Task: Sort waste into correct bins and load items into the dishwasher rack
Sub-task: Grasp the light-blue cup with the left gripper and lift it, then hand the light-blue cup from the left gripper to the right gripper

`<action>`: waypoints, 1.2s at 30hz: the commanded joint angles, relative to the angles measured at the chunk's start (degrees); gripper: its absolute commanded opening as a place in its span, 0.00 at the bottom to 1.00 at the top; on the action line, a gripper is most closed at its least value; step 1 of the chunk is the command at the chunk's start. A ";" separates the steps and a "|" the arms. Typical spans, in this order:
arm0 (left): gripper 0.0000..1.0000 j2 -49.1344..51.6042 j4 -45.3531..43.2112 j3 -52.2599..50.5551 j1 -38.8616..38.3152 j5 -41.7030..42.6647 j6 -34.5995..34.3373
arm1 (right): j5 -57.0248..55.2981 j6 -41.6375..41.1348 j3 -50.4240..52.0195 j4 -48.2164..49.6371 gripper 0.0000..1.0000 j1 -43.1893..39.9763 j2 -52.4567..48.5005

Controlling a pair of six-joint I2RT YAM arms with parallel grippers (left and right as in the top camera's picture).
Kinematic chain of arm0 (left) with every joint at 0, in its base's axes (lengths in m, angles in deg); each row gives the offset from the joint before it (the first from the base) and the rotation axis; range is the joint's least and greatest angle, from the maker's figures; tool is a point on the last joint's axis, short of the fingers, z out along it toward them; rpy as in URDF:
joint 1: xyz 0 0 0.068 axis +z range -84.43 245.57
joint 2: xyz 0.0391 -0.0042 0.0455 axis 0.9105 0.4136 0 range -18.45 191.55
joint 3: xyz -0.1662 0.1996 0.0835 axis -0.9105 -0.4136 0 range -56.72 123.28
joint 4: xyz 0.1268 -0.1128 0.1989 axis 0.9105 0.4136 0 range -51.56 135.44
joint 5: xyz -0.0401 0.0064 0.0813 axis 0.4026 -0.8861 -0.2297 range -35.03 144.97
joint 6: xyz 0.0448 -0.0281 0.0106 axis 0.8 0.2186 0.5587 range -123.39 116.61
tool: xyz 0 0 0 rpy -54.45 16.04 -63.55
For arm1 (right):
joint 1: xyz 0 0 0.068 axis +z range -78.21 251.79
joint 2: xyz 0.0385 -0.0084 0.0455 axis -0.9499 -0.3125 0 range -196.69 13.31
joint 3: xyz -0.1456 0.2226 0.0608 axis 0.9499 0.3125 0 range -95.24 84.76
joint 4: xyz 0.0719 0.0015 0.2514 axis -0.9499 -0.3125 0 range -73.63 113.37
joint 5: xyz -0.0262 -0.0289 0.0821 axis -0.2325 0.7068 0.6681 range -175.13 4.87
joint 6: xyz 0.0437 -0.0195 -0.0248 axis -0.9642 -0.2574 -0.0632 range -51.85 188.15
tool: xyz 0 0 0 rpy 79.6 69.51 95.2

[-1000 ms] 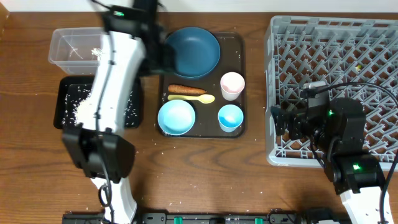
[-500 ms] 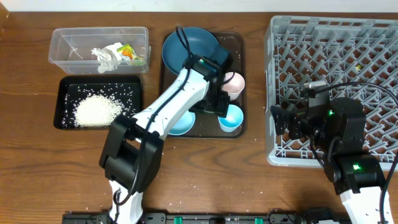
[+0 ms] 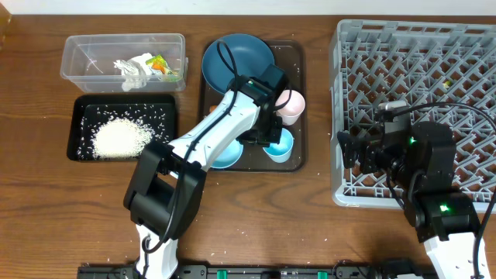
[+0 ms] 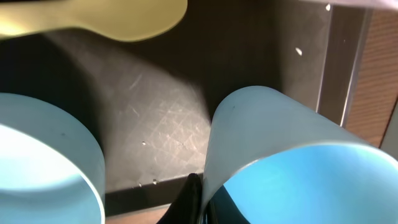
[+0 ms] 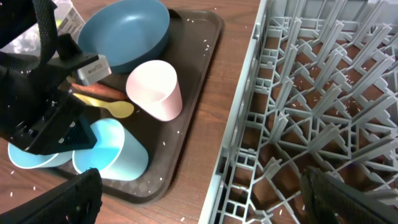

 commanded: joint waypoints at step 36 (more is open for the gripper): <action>0.06 -11.61 -0.09 0.63 21.16 72.72 12.85 | 45.00 -3.13 -0.85 44.92 0.91 3.43 -17.90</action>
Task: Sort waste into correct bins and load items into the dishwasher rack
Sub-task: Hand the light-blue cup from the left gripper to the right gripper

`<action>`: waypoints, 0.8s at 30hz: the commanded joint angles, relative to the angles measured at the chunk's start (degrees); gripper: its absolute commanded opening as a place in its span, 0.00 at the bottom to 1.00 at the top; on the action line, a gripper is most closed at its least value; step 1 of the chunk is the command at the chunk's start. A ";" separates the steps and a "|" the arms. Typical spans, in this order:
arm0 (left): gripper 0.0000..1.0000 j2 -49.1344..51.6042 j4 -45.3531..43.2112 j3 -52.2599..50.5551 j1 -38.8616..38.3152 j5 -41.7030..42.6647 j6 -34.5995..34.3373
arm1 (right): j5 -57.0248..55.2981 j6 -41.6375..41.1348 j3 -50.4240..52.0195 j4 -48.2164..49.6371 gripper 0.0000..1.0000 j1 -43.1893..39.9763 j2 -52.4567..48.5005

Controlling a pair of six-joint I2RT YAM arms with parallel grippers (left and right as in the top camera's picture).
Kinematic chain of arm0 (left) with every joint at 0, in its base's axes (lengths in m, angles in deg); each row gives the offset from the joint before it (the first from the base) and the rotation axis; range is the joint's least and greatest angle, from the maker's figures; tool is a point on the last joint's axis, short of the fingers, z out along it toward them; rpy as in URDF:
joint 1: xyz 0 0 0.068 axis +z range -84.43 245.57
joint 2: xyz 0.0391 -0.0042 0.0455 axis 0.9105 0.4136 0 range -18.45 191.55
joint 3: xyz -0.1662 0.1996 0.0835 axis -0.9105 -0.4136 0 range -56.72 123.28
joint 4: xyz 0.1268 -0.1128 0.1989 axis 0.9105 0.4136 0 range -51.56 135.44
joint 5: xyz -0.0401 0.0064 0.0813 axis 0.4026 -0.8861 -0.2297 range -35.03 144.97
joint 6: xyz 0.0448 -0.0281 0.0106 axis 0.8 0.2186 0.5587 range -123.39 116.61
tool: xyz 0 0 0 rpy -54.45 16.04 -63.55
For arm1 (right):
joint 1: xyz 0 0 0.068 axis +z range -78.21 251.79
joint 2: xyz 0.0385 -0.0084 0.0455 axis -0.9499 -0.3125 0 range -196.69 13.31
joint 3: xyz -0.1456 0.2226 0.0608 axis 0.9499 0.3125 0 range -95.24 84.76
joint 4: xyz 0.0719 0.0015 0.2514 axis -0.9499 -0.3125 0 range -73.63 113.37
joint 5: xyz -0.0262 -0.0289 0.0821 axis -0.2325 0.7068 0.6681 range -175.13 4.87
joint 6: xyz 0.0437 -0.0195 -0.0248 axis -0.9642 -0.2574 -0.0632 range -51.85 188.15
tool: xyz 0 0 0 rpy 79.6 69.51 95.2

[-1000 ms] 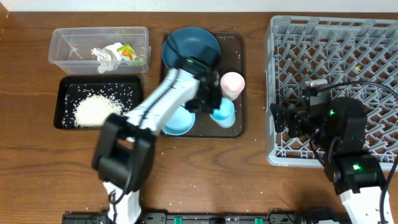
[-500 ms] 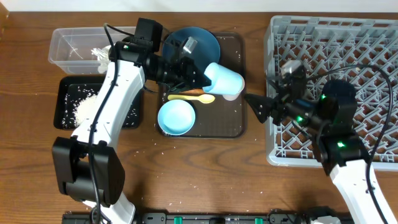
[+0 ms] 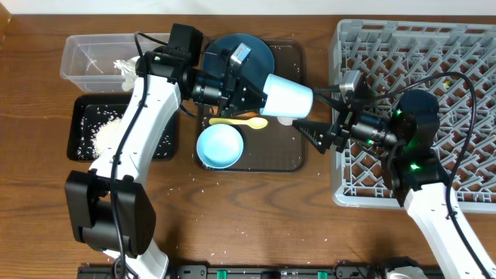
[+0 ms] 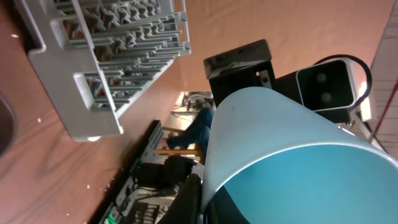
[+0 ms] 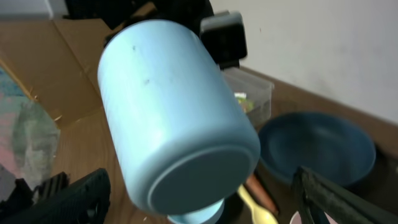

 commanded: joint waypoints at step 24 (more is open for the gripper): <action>0.06 0.20 2.16 0.52 -3.19 3.52 0.98 | 7.41 -3.08 -0.83 19.80 0.82 2.25 -6.43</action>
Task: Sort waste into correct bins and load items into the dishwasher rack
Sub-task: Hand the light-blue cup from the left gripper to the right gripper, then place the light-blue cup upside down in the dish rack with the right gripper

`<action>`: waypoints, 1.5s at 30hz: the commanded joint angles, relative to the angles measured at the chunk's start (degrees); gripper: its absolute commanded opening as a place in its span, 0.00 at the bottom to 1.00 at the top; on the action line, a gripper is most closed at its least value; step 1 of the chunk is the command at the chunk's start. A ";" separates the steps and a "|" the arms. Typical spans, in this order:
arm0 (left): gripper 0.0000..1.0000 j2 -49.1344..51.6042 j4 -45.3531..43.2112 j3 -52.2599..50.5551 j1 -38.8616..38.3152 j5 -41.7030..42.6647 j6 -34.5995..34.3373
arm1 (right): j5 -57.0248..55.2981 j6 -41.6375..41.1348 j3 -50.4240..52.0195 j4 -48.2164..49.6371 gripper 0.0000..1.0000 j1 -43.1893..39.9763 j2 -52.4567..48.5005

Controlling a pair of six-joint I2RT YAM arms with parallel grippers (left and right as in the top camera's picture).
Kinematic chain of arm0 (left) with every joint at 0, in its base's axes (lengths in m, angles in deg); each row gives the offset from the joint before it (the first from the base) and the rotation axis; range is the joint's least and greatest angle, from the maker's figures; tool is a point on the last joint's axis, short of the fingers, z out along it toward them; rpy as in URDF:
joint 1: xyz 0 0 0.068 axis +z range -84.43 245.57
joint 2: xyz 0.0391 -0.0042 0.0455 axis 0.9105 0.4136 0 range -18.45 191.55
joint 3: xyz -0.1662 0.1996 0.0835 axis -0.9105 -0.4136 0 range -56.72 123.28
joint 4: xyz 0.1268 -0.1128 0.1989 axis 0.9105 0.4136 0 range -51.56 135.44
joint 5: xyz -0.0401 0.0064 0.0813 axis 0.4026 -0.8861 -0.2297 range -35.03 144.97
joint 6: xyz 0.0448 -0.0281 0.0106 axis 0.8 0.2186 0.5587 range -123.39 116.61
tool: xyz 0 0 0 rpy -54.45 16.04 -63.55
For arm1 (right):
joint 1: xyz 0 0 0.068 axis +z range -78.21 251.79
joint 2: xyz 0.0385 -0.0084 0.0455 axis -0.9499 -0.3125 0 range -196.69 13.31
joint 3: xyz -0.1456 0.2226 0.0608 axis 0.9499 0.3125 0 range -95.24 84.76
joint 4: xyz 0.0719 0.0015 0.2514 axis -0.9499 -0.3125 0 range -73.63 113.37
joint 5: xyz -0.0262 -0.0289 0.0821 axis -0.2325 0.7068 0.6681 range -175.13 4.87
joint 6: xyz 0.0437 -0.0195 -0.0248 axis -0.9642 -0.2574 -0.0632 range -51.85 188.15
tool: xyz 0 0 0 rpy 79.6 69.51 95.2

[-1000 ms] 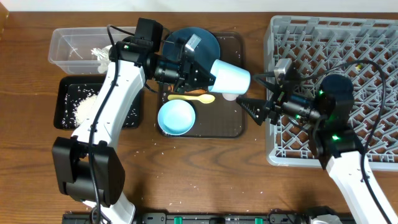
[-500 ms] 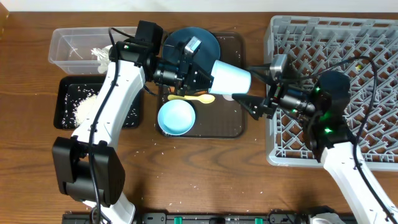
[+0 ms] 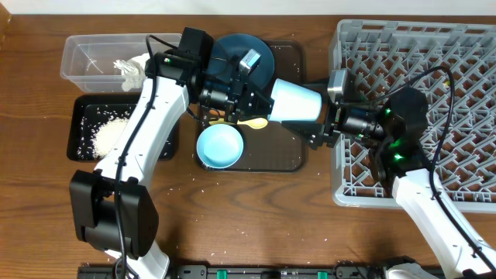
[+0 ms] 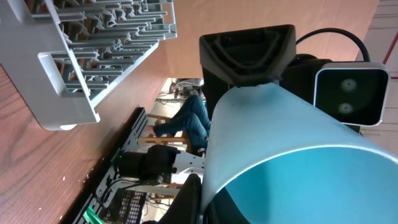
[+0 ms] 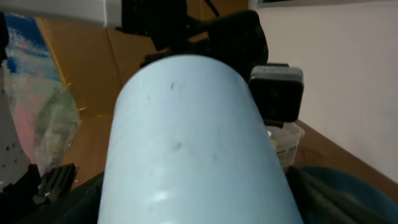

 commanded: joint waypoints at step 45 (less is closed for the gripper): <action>0.33 0.20 -2.97 0.50 7.06 -55.67 0.96 | -26.56 -2.25 -4.85 -50.88 0.33 -20.44 2.40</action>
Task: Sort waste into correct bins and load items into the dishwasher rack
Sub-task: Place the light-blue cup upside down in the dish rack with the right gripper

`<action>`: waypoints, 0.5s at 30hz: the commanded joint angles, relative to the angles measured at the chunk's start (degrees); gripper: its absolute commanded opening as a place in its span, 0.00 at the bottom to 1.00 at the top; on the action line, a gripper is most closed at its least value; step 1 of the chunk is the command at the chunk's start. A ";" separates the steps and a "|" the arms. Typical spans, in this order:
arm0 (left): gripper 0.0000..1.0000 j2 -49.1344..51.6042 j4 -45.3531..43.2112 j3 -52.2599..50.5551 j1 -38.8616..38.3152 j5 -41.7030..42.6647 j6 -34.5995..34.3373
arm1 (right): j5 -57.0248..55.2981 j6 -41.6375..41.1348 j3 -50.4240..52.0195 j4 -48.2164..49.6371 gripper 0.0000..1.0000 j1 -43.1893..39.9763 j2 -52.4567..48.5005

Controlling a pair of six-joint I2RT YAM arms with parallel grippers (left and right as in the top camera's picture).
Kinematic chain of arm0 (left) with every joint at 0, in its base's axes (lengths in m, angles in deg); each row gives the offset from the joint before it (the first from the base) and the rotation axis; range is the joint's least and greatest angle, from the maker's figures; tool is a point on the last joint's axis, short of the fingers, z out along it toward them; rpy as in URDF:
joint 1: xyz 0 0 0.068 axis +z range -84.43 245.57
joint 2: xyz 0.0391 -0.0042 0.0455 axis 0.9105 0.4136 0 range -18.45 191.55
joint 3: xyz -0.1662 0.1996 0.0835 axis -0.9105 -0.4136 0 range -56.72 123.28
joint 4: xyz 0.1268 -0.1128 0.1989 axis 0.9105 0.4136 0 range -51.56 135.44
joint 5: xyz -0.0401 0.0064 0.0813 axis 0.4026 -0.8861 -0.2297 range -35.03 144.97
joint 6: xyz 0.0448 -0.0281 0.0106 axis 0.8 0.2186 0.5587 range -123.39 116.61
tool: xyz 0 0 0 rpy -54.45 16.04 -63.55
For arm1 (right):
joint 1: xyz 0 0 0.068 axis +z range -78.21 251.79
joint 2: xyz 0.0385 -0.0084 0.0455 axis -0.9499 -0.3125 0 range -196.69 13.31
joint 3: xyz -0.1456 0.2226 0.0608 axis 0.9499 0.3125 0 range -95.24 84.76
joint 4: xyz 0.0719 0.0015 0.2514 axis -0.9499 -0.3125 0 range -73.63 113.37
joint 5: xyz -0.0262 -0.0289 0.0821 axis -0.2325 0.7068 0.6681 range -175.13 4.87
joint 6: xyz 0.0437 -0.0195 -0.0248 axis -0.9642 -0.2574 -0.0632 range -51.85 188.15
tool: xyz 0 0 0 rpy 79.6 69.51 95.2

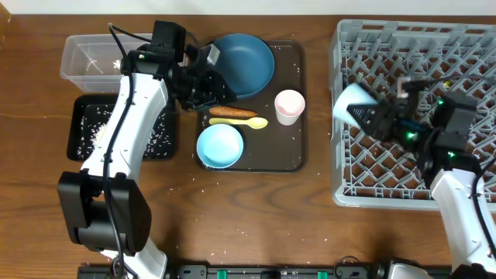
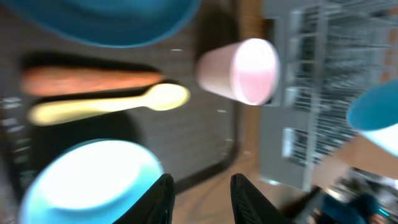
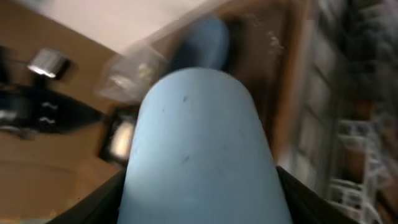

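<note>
A light blue cup point(image 1: 356, 108) lies on its side above the left part of the grey dishwasher rack point(image 1: 465, 46). My right gripper point(image 1: 381, 120) is shut on it, and the cup point(image 3: 199, 143) fills the right wrist view between the two fingers. My left gripper point(image 1: 203, 85) hangs open and holds nothing over the left side of the brown tray point(image 1: 294, 159). In the left wrist view its gripper point(image 2: 200, 193) looks down on a light blue bowl point(image 2: 87, 180), a yellow spoon point(image 2: 106, 106), a carrot point(image 2: 87, 79) and a pink cup point(image 2: 239, 70).
On the tray are a dark blue plate point(image 1: 244, 63), the carrot point(image 1: 230, 111), the spoon point(image 1: 240, 122), the bowl point(image 1: 219, 146) and the pink cup point(image 1: 289, 105). A clear bin point(image 1: 93, 62) with scraps and a black tray of rice point(image 1: 93, 132) sit at the left.
My left gripper has let go of the light blue cup and drawn back to the tray's left side. My right gripper now has the cup and has moved right over the rack.
My left gripper was shut on the light blue cup's rim down in the tray, the right one over the rack. Then the left held the cup up sideways toward the open right gripper. Then the right gripper was at the cup's base. Now the right alone holds it.
</note>
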 commanded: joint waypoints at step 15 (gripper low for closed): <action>0.34 0.22 1.09 -2.19 0.09 -21.16 0.74 | -52.94 8.59 -27.34 -43.50 0.37 16.39 1.73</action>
